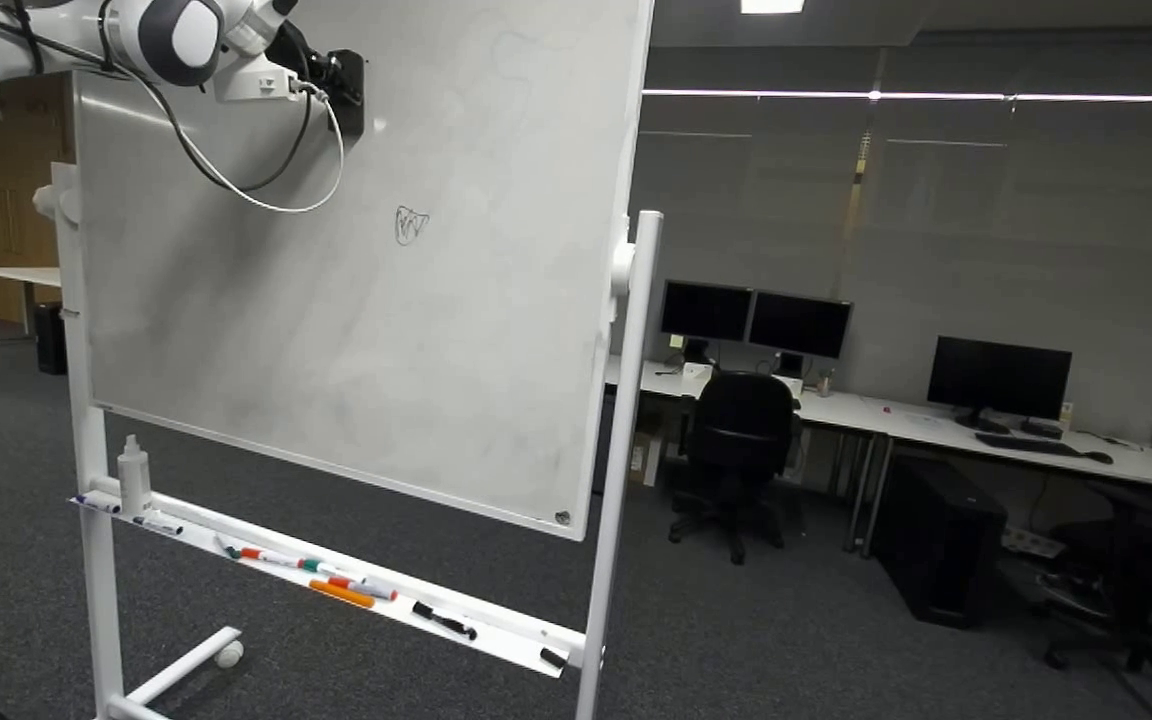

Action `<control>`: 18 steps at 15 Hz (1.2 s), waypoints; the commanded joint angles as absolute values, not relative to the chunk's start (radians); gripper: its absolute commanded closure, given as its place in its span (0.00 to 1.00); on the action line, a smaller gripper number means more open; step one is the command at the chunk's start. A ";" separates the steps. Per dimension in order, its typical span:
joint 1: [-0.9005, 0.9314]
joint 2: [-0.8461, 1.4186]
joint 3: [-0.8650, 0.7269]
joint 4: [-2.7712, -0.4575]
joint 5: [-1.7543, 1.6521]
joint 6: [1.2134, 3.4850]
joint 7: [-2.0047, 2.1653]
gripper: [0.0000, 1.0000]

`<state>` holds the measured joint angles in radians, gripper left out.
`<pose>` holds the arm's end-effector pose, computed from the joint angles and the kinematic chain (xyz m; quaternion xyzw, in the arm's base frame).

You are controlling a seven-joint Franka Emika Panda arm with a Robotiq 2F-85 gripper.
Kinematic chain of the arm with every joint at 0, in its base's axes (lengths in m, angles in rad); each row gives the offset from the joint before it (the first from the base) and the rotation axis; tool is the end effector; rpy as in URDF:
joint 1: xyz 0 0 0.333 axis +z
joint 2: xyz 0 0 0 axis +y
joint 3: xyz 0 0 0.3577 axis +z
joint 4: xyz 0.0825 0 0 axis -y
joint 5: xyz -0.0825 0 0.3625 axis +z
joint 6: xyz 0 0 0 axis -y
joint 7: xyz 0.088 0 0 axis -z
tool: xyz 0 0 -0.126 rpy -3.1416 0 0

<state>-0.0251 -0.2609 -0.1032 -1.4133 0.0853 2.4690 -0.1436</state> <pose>0.4247 -0.0697 0.9753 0.7902 -0.0109 0.6120 0.0303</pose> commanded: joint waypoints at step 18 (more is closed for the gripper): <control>-0.181 -0.296 -0.146 -1.699 -0.179 2.489 0.169 0.45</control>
